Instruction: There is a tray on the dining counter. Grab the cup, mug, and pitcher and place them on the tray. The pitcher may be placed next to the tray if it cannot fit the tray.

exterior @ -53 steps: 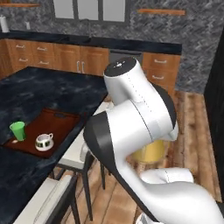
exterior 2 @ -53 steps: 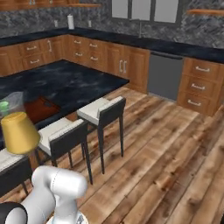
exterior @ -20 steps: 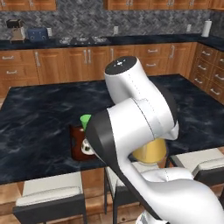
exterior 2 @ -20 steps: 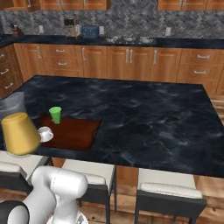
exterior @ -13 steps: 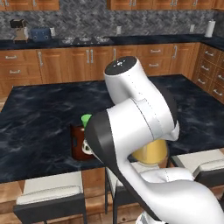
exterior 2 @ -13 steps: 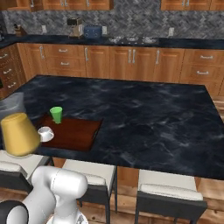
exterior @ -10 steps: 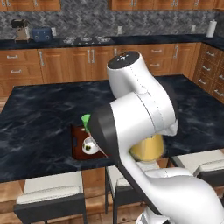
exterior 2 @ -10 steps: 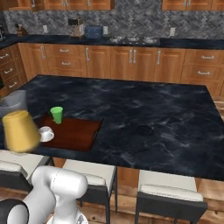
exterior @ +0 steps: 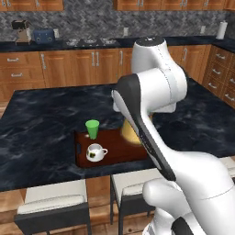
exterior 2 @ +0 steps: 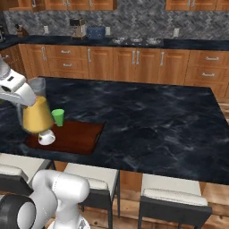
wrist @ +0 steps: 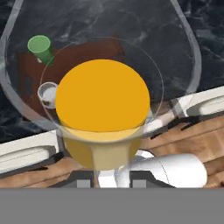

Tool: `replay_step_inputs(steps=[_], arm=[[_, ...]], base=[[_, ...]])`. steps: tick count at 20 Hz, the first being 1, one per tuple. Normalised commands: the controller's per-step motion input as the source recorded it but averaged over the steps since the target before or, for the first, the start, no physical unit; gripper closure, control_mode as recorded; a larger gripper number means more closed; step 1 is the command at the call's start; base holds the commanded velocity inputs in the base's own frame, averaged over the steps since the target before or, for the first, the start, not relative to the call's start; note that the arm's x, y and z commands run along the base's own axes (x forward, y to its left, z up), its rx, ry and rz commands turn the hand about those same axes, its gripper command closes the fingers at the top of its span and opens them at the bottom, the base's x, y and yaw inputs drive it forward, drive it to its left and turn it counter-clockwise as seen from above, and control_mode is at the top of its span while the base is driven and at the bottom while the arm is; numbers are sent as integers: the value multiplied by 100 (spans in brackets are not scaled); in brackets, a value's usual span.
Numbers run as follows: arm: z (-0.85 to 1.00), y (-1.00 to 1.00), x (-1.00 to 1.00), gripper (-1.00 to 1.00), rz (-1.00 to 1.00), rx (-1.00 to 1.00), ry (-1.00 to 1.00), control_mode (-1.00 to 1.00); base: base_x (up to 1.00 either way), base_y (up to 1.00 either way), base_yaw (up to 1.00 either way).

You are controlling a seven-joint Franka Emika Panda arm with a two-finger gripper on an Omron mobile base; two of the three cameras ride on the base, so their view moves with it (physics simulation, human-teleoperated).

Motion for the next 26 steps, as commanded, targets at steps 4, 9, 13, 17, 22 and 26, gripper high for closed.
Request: replay_step_inputs(steps=[4,9,13,17,22,26], arm=[[-19,-8,94,100,22,0,0,-100],[-31,-17,73,100,16,0,-1,-100],[-57,-3,67,100,12,0,0,-100],[-53,0,50,100,8,-1,0,-100],[-50,-1,37,100,6,-1,0,-100],[-49,-14,9,100,4,-1,0,-100]], base=[[0,0,0],[0,0,0],[0,0,0],[0,0,0],[0,0,0],[0,0,0]])
